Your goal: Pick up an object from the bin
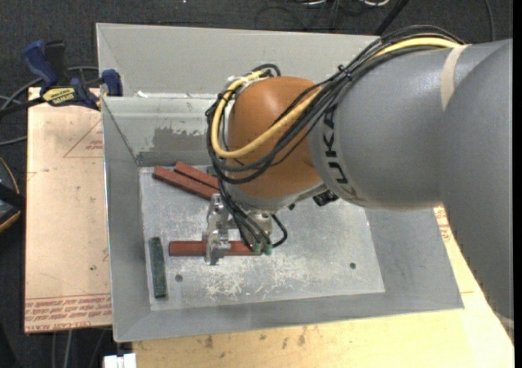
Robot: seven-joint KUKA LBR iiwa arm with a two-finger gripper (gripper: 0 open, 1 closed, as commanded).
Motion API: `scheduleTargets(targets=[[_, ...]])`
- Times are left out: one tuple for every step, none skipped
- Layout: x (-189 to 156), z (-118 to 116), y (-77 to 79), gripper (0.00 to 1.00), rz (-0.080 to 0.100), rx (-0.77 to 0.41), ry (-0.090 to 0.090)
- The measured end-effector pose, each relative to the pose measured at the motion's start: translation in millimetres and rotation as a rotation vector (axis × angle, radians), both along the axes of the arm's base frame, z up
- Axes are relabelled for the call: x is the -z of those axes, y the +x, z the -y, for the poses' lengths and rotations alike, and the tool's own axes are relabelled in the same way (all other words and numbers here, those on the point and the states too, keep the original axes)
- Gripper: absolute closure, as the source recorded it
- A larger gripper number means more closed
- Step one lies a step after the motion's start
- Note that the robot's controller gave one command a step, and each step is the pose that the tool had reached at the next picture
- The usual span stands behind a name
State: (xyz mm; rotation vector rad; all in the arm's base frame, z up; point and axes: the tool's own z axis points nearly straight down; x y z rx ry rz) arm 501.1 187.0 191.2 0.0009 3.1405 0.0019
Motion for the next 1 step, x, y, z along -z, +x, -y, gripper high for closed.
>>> scheduleTargets(targets=[[0.0, 0.0, 0.0, 1.00, 0.000, 0.000, 0.000]])
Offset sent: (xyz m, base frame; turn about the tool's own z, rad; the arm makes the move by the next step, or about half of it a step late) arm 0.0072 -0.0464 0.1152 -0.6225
